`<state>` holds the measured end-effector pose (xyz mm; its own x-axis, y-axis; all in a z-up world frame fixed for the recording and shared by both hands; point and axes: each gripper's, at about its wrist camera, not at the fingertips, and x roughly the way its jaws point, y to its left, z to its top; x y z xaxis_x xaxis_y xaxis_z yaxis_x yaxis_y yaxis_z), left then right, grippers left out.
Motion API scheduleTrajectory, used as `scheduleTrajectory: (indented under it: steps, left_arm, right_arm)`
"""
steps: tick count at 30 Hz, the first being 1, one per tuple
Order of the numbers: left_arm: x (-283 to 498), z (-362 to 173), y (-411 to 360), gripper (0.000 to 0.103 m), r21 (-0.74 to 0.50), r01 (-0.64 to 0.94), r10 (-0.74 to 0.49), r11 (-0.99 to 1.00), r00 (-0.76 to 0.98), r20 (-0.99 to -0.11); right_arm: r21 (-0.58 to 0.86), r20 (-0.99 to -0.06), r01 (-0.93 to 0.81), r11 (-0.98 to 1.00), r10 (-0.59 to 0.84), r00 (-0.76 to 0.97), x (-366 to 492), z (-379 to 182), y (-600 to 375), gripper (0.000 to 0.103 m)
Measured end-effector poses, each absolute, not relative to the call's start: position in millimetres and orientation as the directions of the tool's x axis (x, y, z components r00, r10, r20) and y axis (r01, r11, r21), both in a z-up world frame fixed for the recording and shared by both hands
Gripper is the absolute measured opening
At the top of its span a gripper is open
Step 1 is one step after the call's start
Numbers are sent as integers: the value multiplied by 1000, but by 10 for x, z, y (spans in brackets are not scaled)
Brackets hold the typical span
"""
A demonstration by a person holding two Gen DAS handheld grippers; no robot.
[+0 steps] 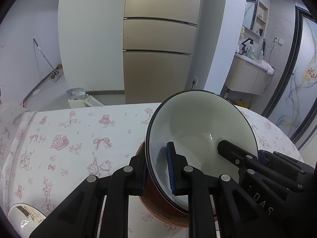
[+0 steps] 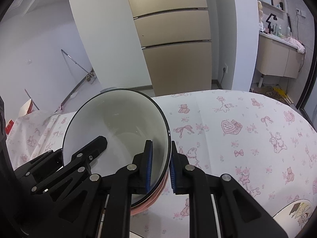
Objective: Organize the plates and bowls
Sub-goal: 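Lower the held white bowl into the pink bowls with the right gripper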
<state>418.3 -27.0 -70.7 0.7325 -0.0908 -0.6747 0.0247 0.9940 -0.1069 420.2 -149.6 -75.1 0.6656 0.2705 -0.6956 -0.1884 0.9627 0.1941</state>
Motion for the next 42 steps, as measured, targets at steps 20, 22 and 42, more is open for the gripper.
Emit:
scheduleTrajectory:
  steps: [20, 22, 42]
  left_arm:
    - [4211, -692, -111, 15, -182, 29, -147, 983, 719, -680]
    - [4208, -693, -115, 15, -184, 30, -149, 983, 718, -680]
    - [4240, -617, -241, 18, -109, 13, -93, 994, 617, -781]
  right_arm:
    - [232, -646, -183, 955, 292, 705, 4173, -695, -1567, 12]
    - [224, -651, -179, 958, 284, 704, 4178, -695, -1571, 8]
    - [187, -732, -127, 974, 225, 643, 4210, -657, -1506, 8]
